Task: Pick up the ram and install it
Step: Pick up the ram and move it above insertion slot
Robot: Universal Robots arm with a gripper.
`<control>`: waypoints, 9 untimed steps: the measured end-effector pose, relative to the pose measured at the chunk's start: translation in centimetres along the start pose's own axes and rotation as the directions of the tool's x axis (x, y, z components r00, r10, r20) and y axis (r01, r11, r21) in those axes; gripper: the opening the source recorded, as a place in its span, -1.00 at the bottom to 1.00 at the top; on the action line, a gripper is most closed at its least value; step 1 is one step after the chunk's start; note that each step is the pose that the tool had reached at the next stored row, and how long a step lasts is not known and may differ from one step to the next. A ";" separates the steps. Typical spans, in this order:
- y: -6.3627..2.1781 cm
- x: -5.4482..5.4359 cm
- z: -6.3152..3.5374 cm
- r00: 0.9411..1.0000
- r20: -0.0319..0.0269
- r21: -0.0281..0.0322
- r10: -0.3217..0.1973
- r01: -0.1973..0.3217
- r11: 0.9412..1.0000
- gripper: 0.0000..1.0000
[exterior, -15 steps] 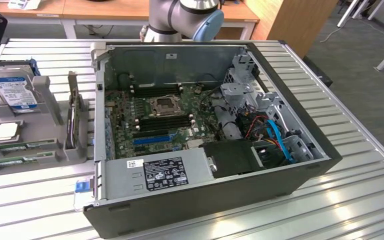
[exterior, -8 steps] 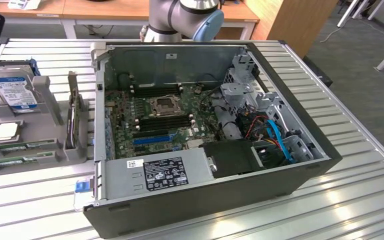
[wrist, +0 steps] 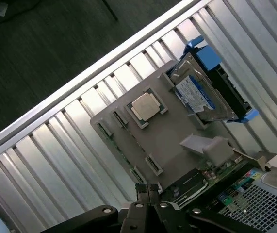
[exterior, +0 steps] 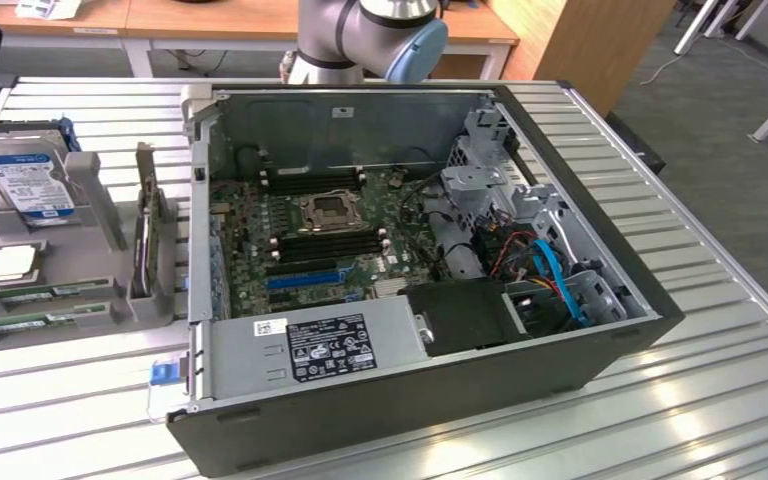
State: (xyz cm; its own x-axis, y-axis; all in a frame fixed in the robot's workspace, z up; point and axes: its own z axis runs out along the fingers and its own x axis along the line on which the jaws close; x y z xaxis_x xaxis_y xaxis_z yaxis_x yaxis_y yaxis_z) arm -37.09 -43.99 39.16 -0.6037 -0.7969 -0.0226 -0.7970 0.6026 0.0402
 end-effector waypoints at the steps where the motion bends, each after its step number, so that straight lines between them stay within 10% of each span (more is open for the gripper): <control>1: 0.00 0.0 0.00 1.000 -0.001 0.000 -0.018 0.018 1.000 -0.80; 9: 0.00 0.0 0.01 0.987 -0.006 -0.004 -0.163 0.163 0.987 -0.80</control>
State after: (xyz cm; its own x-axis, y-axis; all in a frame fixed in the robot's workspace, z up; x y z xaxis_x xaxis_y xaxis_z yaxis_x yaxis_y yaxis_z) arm -37.09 -43.99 39.16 -0.4658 -0.8846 -0.0226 -0.8845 0.4648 0.0402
